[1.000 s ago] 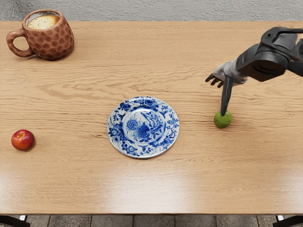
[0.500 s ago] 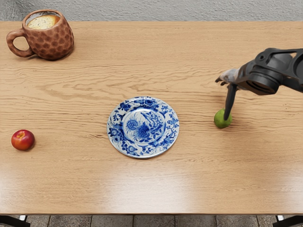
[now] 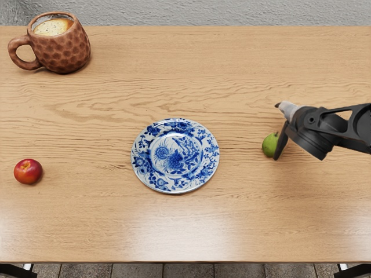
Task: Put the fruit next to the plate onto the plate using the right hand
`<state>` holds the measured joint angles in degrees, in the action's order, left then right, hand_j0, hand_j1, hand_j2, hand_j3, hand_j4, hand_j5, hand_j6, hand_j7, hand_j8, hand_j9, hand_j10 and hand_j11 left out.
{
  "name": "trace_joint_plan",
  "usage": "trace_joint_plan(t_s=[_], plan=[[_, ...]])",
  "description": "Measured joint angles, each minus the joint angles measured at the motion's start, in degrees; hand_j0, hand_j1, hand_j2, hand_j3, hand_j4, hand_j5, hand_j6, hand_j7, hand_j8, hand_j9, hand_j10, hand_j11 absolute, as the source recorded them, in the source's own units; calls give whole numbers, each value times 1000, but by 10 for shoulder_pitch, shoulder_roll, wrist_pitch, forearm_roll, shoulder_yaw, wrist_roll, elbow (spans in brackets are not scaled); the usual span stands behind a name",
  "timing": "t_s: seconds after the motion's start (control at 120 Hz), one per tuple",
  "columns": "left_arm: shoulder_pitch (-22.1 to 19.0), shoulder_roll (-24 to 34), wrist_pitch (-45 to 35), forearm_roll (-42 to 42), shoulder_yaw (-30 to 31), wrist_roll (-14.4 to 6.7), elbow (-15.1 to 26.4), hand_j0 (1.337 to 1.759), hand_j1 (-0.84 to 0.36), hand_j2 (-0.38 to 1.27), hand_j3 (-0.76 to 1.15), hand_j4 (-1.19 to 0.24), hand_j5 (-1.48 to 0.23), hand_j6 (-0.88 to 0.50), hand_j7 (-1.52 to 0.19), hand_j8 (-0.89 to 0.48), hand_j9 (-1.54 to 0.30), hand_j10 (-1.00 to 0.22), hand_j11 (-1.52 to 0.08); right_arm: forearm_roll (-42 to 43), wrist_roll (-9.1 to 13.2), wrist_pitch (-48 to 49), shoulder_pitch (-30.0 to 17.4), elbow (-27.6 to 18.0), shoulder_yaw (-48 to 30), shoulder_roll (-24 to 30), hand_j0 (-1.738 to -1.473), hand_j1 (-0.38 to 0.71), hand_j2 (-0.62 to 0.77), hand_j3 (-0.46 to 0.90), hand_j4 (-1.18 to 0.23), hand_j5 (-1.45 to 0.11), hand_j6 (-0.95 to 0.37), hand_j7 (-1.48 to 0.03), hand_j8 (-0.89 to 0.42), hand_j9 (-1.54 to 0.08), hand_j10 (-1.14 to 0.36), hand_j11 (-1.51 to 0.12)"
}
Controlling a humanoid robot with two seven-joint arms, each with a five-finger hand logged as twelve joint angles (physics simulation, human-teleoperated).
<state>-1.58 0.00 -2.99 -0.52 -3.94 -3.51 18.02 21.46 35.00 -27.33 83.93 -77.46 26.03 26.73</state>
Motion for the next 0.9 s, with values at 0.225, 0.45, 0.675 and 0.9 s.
trace_joint_plan(t_s=[0.225, 0.45, 0.675, 0.9], plan=[[0, 0, 0, 0, 0, 0, 0, 1658, 346, 0, 0, -2, -3, -2, -3, -2, -3, -2, -3, 3, 0, -5, -6, -12, 1, -4, -1658, -307, -6, 0, -37, -47, -38, -46, -37, -46, -37, -46], [0, 0, 0, 0, 0, 0, 0, 1658, 346, 0, 0, -2, -3, -2, -3, -2, -3, -2, -3, -1, 0, -25, -2, -60, 0, 15, -1658, -306, -6, 0, -37, -47, -38, -47, -38, -47, -37, -47], [0, 0, 0, 0, 0, 0, 0, 1658, 346, 0, 0, -2, -3, -2, -3, -2, -3, -2, -3, -1, 0, -34, -3, -63, 1, 17, -1658, -182, -27, 0, -141, -182, -141, -182, -141, -182, -141, -182], [0, 0, 0, 0, 0, 0, 0, 1658, 346, 0, 0, -2, -3, -2, -3, -2, -3, -2, -3, -1, 0, -50, -7, -62, 1, 11, -1658, -43, -50, 0, -257, -333, -258, -333, -257, -333, -257, -333]])
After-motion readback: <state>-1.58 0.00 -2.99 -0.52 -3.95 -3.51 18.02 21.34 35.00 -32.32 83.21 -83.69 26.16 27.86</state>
